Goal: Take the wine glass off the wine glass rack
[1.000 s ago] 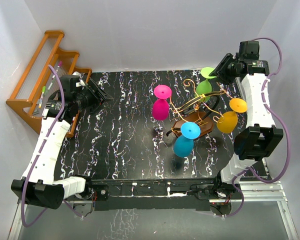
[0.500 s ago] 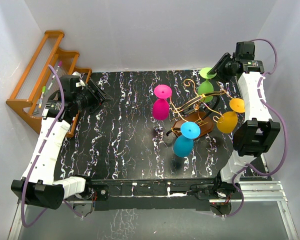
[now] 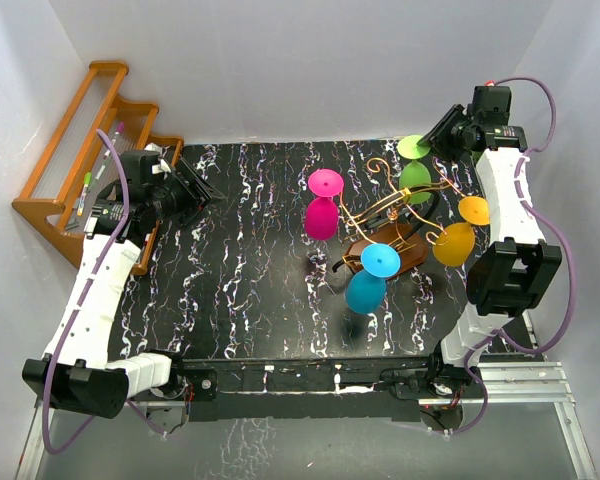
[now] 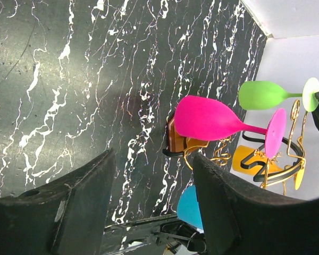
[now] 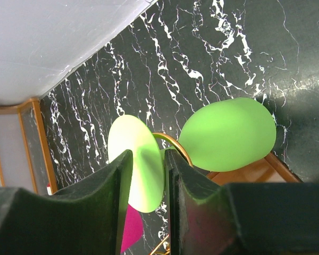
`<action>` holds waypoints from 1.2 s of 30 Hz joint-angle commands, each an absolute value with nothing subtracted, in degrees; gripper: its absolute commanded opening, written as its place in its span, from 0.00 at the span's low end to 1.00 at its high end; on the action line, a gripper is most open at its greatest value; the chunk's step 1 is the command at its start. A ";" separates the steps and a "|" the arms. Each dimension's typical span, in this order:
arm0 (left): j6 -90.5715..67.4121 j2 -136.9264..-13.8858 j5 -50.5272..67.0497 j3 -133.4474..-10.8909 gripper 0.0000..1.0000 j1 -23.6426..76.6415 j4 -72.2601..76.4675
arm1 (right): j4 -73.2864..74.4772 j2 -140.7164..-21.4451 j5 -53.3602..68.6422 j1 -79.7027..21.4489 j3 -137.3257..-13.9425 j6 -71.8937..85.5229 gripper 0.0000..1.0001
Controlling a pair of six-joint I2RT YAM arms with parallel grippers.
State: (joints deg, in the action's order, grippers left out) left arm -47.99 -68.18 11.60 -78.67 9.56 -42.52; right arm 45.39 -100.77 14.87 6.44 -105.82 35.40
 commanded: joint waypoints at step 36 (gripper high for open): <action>-46.93 -64.05 13.88 -76.45 0.58 9.73 -40.25 | 8.43 -81.25 12.11 6.70 -76.62 53.19 0.08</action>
State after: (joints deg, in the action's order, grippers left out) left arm -47.53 -66.08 12.84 -76.82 9.56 -40.36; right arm 16.86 -84.23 13.56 6.76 -77.89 49.65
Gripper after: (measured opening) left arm 0.582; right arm 0.087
